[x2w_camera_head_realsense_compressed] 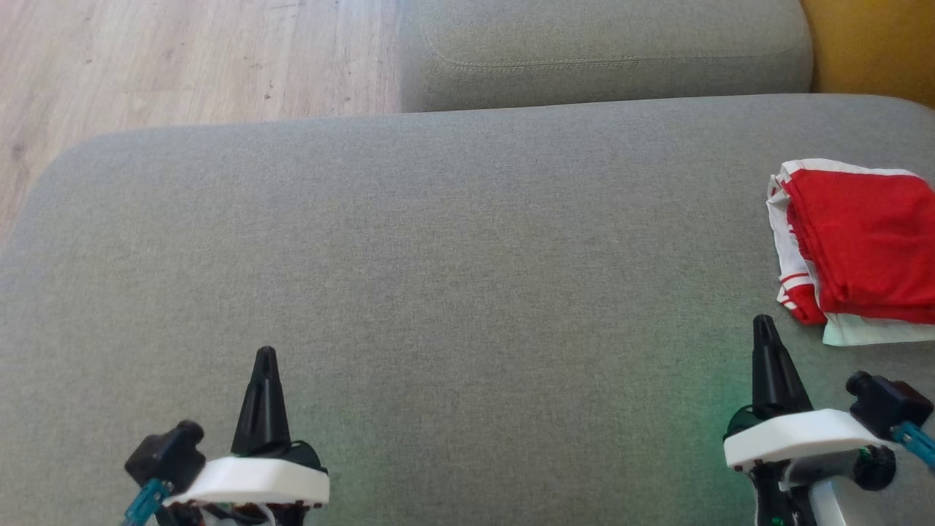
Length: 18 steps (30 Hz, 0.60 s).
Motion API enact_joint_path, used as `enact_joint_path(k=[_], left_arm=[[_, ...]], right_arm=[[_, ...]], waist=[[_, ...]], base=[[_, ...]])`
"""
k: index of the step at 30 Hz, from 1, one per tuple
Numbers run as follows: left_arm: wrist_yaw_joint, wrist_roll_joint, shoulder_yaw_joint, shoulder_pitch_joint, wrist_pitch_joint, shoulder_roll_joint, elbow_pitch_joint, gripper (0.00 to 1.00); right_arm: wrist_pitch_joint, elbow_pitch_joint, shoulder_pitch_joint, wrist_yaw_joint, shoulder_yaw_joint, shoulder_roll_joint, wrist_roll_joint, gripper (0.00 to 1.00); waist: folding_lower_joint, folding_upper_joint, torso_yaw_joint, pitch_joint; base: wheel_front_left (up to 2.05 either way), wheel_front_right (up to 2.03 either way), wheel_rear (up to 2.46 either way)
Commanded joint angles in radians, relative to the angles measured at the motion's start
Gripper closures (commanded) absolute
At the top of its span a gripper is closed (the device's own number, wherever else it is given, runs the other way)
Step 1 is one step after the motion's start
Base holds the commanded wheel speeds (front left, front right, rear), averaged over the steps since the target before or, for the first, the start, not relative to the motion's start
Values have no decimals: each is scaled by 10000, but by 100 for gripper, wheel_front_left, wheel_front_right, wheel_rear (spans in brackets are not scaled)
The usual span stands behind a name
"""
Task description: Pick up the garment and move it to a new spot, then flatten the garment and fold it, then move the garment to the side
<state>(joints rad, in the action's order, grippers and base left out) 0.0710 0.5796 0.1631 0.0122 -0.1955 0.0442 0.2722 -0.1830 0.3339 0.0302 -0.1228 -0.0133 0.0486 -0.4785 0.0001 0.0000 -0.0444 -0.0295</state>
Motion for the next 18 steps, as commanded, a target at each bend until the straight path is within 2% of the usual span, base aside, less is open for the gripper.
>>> enact_joint_path(k=[1, 18], left_arm=[[43, 251, -175, 474, 43, 86, -305, 100], [142, 2115, -569, 551, 532, 133, -311, 100]], right_arm=[[95, -396, 448, -16, 55, 68, -292, 100], [580, -487, 503, -27, 236, 86, -2302, 100]], waist=[[0, 0, 5, 3], [-1, 0, 84, 50]], base=[[0, 0, 0], [0, 0, 0]])
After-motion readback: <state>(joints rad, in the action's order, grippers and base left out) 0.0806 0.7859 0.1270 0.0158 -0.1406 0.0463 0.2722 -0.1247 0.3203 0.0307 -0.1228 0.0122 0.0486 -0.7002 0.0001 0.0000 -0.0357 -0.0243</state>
